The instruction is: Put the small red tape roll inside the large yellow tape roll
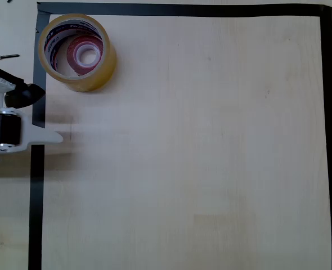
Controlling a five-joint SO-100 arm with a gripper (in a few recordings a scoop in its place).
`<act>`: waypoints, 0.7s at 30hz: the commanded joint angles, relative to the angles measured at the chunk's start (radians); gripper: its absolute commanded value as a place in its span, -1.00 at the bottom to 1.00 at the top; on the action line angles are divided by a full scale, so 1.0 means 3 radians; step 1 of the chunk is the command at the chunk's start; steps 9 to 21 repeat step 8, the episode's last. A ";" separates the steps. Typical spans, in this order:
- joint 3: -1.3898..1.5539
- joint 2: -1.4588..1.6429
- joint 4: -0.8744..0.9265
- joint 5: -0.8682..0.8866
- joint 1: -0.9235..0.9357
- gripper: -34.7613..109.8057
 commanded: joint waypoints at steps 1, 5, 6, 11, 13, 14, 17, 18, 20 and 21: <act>-0.0041 0.0036 -0.0056 -0.0031 0.0077 -0.51; -0.0041 0.0036 -0.0061 -0.0026 0.0092 -0.51; -0.0041 0.0036 -0.0061 -0.0031 0.0092 -0.51; -0.0041 0.0036 -0.0066 -0.0031 0.0092 -0.51; -0.0041 0.0036 -0.0066 -0.0031 0.0092 -0.51; -0.0041 0.0036 -0.0066 -0.0031 0.0092 -0.51; -0.0041 0.0036 -0.0066 -0.0031 0.0092 -0.51; -0.0041 0.0036 -0.0066 -0.0031 0.0092 -0.51; -0.0041 0.0036 -0.0066 -0.0031 0.0092 -0.51; -0.0041 0.0036 -0.0066 -0.0031 0.0092 -0.51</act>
